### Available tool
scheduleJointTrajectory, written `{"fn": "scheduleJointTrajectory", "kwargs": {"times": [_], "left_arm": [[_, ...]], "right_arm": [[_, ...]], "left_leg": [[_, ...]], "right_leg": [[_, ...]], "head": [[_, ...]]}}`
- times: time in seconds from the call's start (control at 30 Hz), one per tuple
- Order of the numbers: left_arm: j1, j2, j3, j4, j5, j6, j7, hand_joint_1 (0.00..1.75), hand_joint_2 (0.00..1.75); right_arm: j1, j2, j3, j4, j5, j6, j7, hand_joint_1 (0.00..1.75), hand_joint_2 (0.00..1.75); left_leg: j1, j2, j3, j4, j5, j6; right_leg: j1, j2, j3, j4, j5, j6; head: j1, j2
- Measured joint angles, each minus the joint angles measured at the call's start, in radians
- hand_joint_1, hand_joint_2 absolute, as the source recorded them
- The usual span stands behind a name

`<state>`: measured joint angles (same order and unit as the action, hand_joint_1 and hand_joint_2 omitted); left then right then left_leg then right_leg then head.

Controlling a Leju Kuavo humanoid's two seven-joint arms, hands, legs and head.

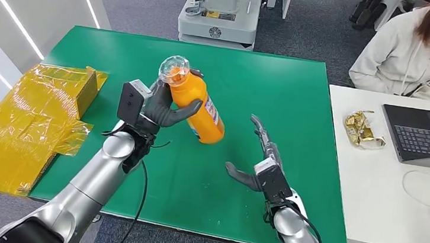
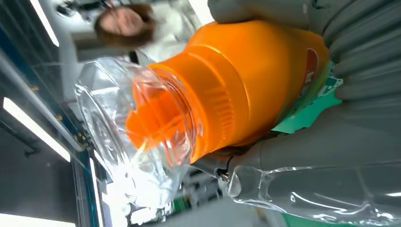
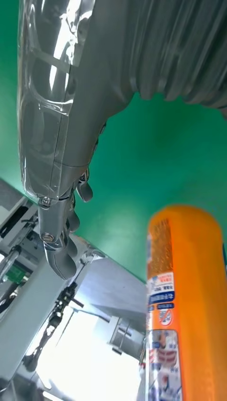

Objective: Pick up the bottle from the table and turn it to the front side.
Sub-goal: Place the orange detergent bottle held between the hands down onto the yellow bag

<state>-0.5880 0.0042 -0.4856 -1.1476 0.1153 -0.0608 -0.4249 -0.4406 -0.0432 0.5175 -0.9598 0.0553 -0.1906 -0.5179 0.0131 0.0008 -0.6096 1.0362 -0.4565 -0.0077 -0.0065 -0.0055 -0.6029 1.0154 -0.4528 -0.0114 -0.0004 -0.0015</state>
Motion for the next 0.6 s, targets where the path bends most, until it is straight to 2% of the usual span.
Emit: {"fn": "scheduleJointTrajectory", "kwargs": {"times": [0.23,0.43,0.5,0.6], "left_arm": [[-0.074,0.053,0.016,0.072,-0.376,0.16,-0.016,1.75,1.75],[-0.116,0.066,0.014,0.134,-0.53,0.256,0.002,1.75,1.75],[-0.131,0.069,0.01,0.16,-0.658,0.325,0.046,1.75,1.75],[-0.169,0.082,-0.012,0.223,-1.012,0.486,0.189,1.75,1.75]], "right_arm": [[0.093,-0.02,-0.018,-0.165,0.033,-0.019,0.014,0.0,1.75],[0.149,-0.029,-0.035,-0.259,0.058,-0.019,0.025,0.0,1.75],[0.167,-0.03,-0.046,-0.29,0.079,-0.018,0.031,0.0,1.75],[0.201,-0.03,-0.067,-0.352,0.122,-0.013,0.049,0.0,1.75]], "left_leg": [[0.0,0.0,0.0,0.0,0.0,0.0],[0.0,0.0,0.0,0.0,0.0,0.0],[0.0,0.0,0.0,0.0,0.0,0.0],[0.0,0.0,0.0,0.0,0.0,0.0]], "right_leg": [[0.0,0.0,0.0,0.0,0.0,0.0],[0.0,0.0,0.0,0.0,0.0,0.0],[0.0,0.0,0.0,0.0,0.0,0.0],[0.0,0.0,0.0,0.0,0.0,0.0]], "head": [[0.0,0.0],[0.0,0.0],[0.0,0.0],[0.0,0.0]]}}
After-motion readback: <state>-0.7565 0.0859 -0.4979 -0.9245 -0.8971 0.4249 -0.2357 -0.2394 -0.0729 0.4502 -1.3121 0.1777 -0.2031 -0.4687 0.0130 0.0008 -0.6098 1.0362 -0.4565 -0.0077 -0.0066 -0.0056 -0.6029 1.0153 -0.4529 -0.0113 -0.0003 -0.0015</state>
